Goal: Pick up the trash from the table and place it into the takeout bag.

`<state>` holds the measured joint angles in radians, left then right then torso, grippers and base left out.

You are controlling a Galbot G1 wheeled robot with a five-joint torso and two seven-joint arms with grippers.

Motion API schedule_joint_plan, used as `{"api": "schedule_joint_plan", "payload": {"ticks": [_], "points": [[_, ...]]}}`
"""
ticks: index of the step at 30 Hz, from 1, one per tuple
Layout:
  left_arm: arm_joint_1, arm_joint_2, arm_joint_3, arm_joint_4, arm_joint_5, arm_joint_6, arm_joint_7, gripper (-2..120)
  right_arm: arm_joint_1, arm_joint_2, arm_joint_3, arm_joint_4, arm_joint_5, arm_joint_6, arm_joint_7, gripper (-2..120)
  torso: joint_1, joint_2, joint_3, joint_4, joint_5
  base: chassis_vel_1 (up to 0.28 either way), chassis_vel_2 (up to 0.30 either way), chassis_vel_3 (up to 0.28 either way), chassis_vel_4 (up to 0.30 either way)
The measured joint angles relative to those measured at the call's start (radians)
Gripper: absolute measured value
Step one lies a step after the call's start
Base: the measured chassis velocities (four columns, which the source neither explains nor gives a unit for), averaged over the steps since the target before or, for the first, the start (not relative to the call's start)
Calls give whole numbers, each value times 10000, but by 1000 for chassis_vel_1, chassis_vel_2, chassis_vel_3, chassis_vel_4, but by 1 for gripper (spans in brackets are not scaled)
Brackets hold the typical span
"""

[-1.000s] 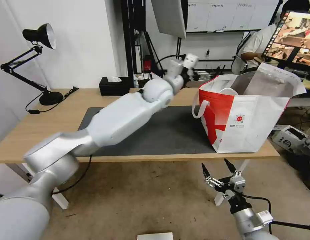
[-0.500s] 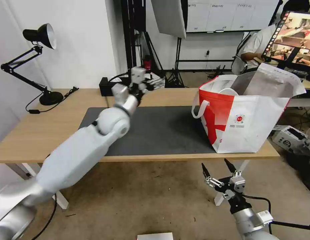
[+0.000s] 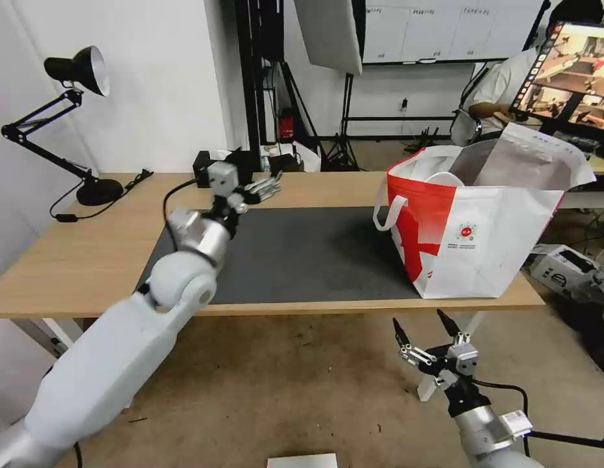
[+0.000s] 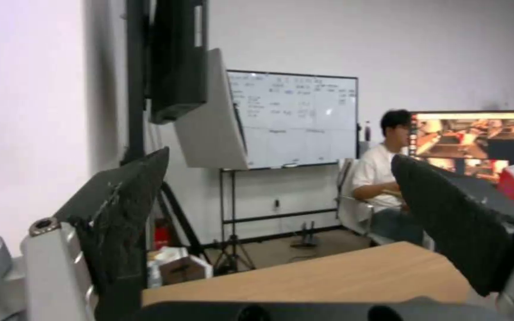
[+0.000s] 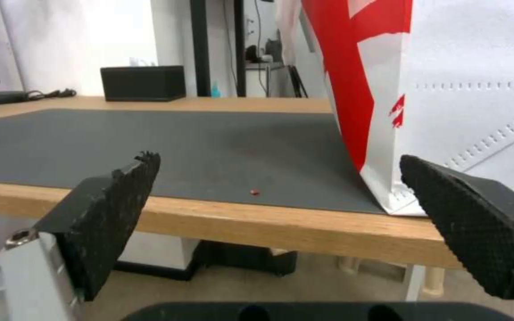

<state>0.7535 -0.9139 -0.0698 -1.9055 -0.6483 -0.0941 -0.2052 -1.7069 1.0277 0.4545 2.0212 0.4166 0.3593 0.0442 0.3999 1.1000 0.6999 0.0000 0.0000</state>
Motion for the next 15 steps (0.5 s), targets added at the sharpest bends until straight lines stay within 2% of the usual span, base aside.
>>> {"api": "schedule_joint_plan", "payload": {"ticks": [2,3,6,7,11,12,15], "points": [[789,109,-435,-288,255,-194,-68,100,0,0,1,0,0,1,0,100,0,0,0,0,0,0,0,0,0],[789,109,-435,-288,255,-194,-68,100,0,0,1,0,0,1,0,100,0,0,0,0,0,0,0,0,0],[2100,228,-1085,-646,1006,-518,-192,100,0,0,0,0,0,0,0,100,0,0,0,-1,-2,0,0,0,0],[2100,228,-1085,-646,1006,-518,-192,100,0,0,0,0,0,0,0,100,0,0,0,-1,-2,0,0,0,0],[3690,337,-2132,-1067,1381,-485,-175,100,0,-1,0,0,0,0,0,100,0,0,-1,1,0,0,0,0,0],[3690,337,-2132,-1067,1381,-485,-175,100,0,-1,0,0,0,0,0,100,0,0,-1,1,0,0,0,0,0],[4626,100,-2785,-1205,1567,-431,-13,100,0,0,0,0,0,0,0,100,0,1,0,1,0,0,0,0,0]]}}
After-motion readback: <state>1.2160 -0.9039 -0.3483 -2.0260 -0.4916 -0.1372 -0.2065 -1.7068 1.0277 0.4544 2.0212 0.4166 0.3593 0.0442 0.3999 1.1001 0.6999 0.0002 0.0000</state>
